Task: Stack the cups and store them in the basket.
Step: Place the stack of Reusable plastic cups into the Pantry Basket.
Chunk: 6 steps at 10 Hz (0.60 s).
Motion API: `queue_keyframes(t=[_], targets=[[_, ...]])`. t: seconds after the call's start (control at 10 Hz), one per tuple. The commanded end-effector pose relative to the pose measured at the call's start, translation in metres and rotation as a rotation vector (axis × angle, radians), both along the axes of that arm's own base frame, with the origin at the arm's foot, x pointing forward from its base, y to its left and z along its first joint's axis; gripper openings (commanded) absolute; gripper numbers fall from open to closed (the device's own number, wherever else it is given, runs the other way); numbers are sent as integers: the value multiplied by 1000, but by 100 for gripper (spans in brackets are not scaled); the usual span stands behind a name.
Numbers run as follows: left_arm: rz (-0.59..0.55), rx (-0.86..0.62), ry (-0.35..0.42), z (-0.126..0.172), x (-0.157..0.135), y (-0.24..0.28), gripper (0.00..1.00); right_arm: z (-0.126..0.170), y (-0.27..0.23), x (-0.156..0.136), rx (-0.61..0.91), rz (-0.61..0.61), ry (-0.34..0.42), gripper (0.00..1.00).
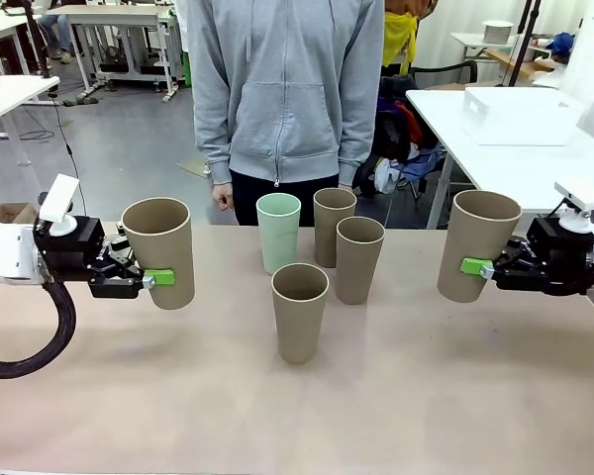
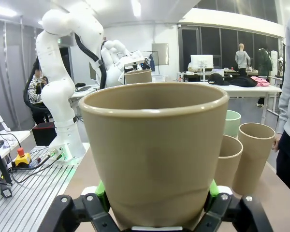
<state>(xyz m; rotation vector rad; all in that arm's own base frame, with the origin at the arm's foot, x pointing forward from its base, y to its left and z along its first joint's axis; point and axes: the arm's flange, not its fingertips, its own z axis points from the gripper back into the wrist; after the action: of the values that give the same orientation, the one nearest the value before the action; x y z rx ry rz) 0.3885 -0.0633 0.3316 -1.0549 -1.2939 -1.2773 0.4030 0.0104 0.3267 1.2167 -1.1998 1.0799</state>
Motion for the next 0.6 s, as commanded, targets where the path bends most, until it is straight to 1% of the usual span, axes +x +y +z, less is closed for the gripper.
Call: queue_keyframes(t=[0.0,0.5], targets=[[1,2,-8,2,0,0,85,1,0,-2,-6,-6,-17,84],[1,2,-8,2,0,0,85,1,0,-2,-6,-6,-17,84]])
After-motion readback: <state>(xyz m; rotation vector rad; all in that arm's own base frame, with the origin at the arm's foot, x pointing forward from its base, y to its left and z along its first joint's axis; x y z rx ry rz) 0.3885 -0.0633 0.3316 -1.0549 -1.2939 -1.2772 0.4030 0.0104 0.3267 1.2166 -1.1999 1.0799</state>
